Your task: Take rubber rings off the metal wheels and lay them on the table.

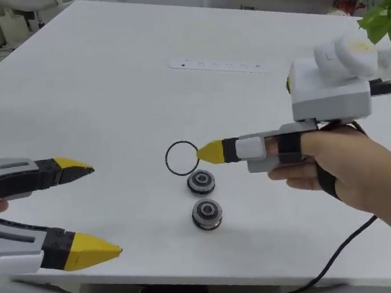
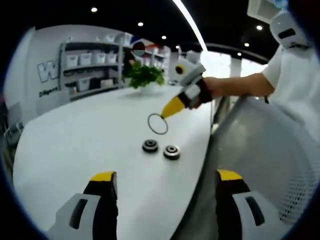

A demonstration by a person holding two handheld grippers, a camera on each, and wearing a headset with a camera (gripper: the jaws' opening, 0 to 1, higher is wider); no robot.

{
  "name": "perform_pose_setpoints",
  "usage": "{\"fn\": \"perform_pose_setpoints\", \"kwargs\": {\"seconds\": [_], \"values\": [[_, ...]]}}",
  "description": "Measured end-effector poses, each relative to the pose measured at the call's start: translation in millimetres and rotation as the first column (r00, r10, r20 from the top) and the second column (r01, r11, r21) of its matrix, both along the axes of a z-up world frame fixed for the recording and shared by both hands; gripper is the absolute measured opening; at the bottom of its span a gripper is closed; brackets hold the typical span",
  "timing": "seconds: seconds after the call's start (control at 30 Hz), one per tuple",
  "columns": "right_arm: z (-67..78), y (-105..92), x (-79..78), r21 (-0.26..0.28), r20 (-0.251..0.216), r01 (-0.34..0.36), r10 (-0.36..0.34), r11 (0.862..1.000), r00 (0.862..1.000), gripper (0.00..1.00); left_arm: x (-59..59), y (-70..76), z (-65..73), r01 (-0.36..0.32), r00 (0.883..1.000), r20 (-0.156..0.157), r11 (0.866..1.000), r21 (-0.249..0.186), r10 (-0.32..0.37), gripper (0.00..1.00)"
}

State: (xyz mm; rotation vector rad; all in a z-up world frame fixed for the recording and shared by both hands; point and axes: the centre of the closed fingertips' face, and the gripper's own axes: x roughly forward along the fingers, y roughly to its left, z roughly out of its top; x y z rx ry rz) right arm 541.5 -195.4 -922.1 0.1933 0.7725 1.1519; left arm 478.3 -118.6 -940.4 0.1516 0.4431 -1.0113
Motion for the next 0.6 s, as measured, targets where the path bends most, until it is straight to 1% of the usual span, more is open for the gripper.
{"fn": "perform_pose_setpoints", "kwargs": {"seconds": [0.17, 0.33, 0.43, 0.5, 0.57, 0.6], "values": [[-4.4, 11.9, -2.8, -0.039, 0.004, -0.038, 0.038, 0.999, 0.999, 0.0, 0.6, 1.0, -1.0, -0.003, 1.0, 0.006, 1.0, 0.011, 0.003, 0.83], [-9.1, 23.4, -4.3, -0.07, 0.009, -0.054, 0.055, 0.996, 0.998, 0.0, -0.3, 1.8, -3.5, -0.001, 1.0, 0.001, 1.0, 0.019, 0.001, 0.83], [-17.1, 30.8, -10.3, -0.092, -0.003, -0.081, 0.081, 0.992, 0.997, 0.0, -0.7, 2.5, -4.5, -0.002, 1.0, -0.002, 1.0, 0.023, 0.002, 0.83], [-22.7, 32.4, -13.9, -0.114, 0.001, -0.097, 0.098, 0.989, 0.995, 0.0, -0.1, 2.8, -4.1, -0.006, 1.0, -0.001, 1.0, 0.019, 0.006, 0.83], [-29.6, 33.1, -18.5, -0.13, -0.004, -0.111, 0.112, 0.985, 0.994, 0.0, 0.1, 3.0, -4.0, -0.009, 1.0, -0.002, 1.0, 0.015, 0.009, 0.82], [-34.0, 32.4, -20.5, -0.136, -0.01, -0.116, 0.116, 0.984, 0.993, 0.0, 0.3, 3.6, -5.0, -0.011, 1.0, -0.007, 1.0, 0.013, 0.011, 0.82]]}}
